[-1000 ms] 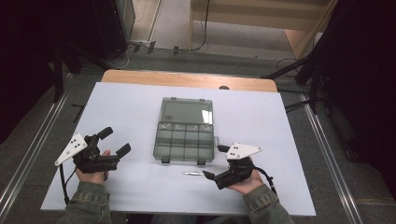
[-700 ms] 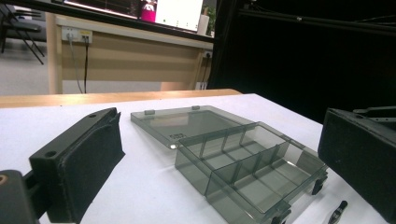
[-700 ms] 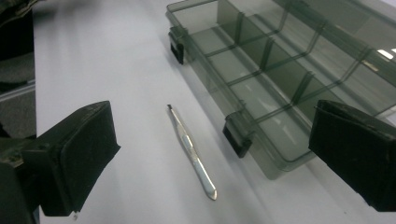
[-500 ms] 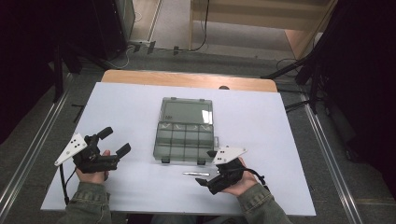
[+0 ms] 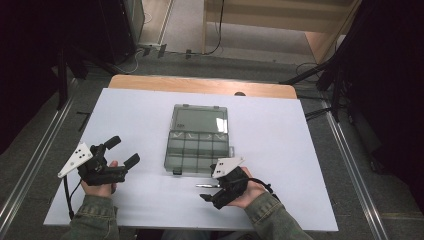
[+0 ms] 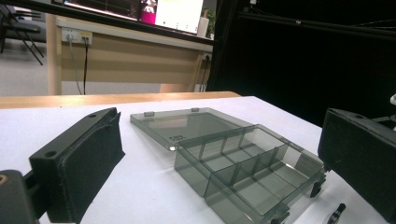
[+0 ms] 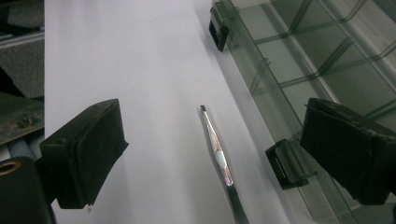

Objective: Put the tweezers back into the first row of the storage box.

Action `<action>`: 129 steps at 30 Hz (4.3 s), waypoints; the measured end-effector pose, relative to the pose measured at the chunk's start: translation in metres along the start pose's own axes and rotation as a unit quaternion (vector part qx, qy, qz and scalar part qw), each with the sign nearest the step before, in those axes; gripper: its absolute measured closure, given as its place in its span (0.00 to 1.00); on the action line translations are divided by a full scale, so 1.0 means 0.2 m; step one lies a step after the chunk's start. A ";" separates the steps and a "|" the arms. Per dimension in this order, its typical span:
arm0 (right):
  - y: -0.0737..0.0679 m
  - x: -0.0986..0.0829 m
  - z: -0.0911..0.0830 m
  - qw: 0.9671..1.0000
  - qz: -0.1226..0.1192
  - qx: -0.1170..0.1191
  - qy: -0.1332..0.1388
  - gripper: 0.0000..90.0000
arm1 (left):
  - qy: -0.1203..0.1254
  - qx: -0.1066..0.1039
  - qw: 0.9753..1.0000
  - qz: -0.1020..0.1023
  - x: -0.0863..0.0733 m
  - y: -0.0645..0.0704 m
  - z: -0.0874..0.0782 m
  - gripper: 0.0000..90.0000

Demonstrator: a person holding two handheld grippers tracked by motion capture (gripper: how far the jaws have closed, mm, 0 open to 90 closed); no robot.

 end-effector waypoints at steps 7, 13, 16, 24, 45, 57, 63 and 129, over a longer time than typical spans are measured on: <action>0.01 0.03 0.05 0.999 -0.025 0.017 -0.043 0.16 | 0.002 -0.002 1.000 -0.001 0.00 0.00 0.00 0.00; 0.02 0.05 0.08 0.996 -0.044 0.024 -0.079 0.19 | 0.002 -0.002 1.000 -0.001 0.00 0.00 0.00 0.00; 0.02 0.07 0.10 0.992 -0.055 0.032 -0.105 0.21 | 0.002 -0.002 1.000 -0.002 0.00 0.00 0.00 0.00; 0.03 0.11 0.10 0.988 -0.068 0.033 -0.135 0.28 | 0.002 -0.003 1.000 -0.001 0.00 0.00 0.00 0.00; 0.08 0.16 0.18 0.963 -0.071 0.034 -0.256 0.67 | 0.004 -0.003 1.000 -0.002 0.00 0.00 0.00 0.00; 0.08 0.20 0.22 0.948 -0.078 0.059 -0.302 0.96 | 0.006 -0.004 1.000 -0.001 0.00 0.00 0.00 0.00; 0.08 0.21 0.20 0.950 -0.075 0.065 -0.295 0.96 | 0.004 -0.003 1.000 -0.001 0.00 0.00 0.00 0.00; 0.48 0.49 0.01 0.982 -0.045 -0.048 -0.179 0.95 | 0.004 -0.002 1.000 -0.003 0.00 -0.01 0.00 0.00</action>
Point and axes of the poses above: each handheld gripper's, and its own axes: z roughly forward along the jaws, x roughly out of its top, y roughly to its right, the point moved 2 cm from there along z, roughly forward along the jaws, and after that the axes turned 2 degrees about -z, right-handed, at the moved point
